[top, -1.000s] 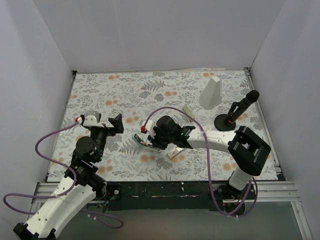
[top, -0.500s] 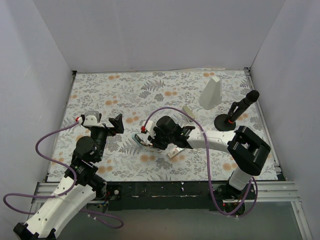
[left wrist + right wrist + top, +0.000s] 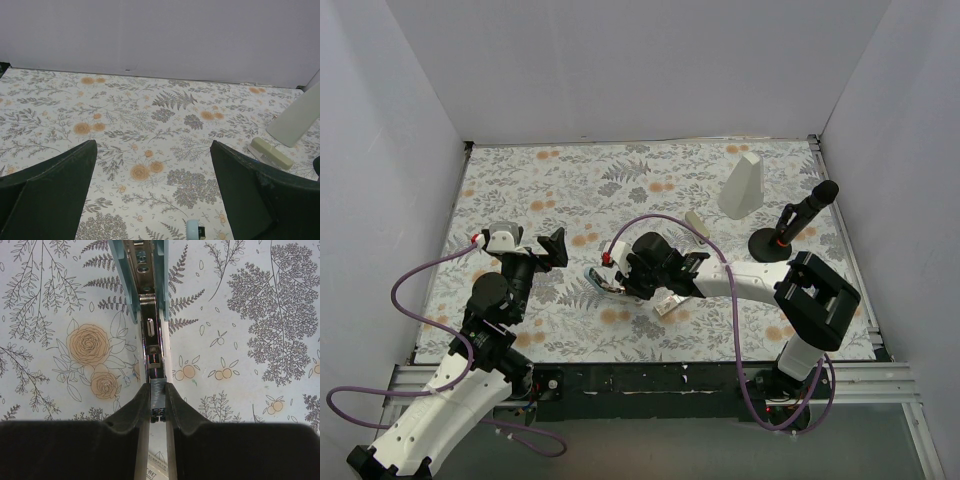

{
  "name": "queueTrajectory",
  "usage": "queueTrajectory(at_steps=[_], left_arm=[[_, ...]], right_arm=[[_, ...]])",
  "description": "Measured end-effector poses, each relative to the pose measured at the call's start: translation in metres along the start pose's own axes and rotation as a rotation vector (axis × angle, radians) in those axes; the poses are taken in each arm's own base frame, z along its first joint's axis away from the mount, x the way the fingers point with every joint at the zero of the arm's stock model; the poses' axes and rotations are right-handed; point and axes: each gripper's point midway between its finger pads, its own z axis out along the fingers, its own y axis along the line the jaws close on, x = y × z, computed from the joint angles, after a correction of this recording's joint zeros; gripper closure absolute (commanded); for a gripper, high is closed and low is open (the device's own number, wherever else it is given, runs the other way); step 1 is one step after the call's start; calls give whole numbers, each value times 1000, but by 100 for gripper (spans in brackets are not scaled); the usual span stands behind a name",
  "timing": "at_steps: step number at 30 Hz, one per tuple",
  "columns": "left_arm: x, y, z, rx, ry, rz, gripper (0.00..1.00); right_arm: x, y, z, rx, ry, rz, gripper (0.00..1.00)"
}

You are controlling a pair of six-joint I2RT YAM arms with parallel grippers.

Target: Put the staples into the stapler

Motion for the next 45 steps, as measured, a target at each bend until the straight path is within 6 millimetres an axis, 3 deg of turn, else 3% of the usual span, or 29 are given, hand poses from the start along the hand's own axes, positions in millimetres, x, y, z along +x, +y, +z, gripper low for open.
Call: queueTrajectory(at_steps=[35, 45], left_arm=[[0, 0, 0, 1, -1, -2, 2], [0, 0, 0, 4, 0, -2, 2]], right_arm=[[4, 0, -1, 4, -9, -13, 92], [6, 1, 0, -2, 10, -8, 87]])
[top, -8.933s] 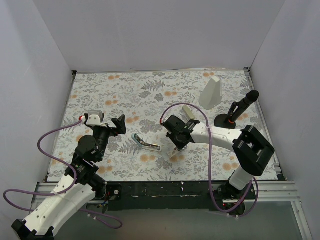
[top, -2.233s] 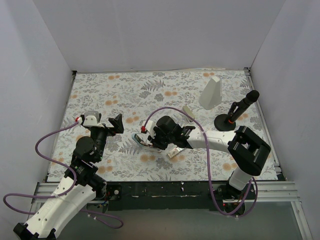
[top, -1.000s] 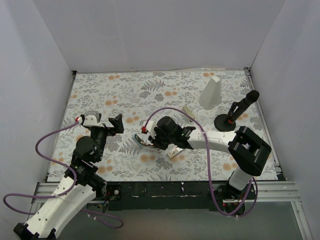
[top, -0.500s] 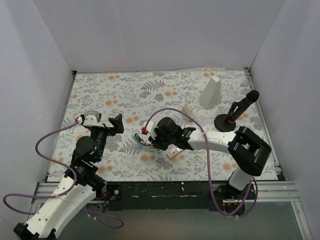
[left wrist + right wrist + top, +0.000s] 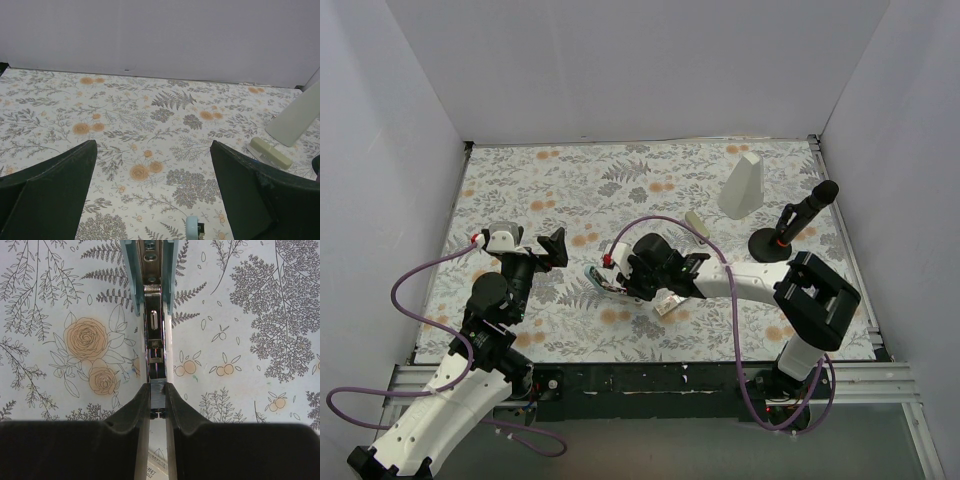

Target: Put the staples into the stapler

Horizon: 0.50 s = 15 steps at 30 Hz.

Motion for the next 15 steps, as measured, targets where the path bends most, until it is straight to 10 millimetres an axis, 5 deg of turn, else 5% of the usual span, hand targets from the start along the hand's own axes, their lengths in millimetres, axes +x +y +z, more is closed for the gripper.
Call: queueTrajectory(at_steps=[15], left_arm=[[0, -1, 0, 4, 1, 0, 2]], right_arm=[[0, 0, 1, -7, 34, 8, 78]])
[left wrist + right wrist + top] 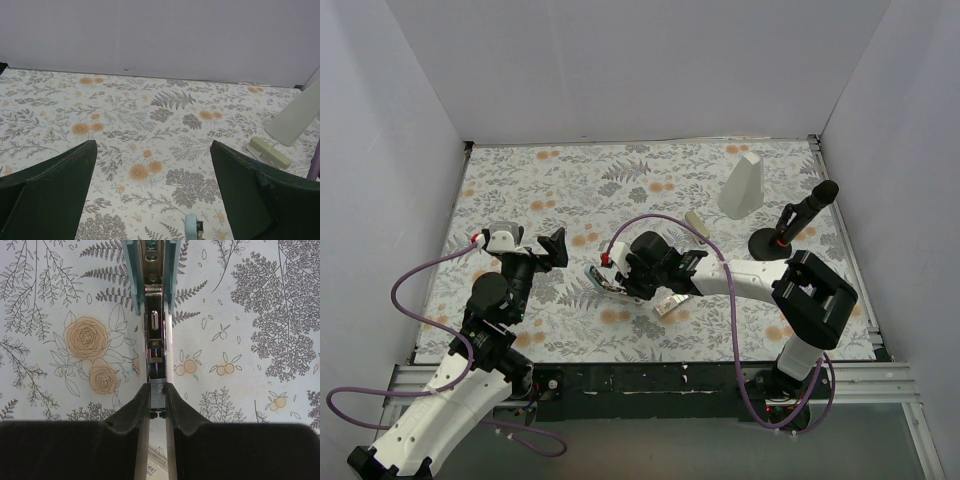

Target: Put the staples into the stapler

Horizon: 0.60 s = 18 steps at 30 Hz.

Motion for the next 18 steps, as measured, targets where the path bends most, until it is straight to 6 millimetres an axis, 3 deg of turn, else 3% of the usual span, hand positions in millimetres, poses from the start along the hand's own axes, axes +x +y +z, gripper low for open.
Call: queueTrajectory(at_steps=[12, 18], left_arm=[[0, 0, 0, 0, 0, 0, 2], [0, 0, 0, 2, 0, 0, 2]], right_arm=[[1, 2, -2, -6, 6, 21, 67], [2, 3, -3, -6, 12, 30, 66]])
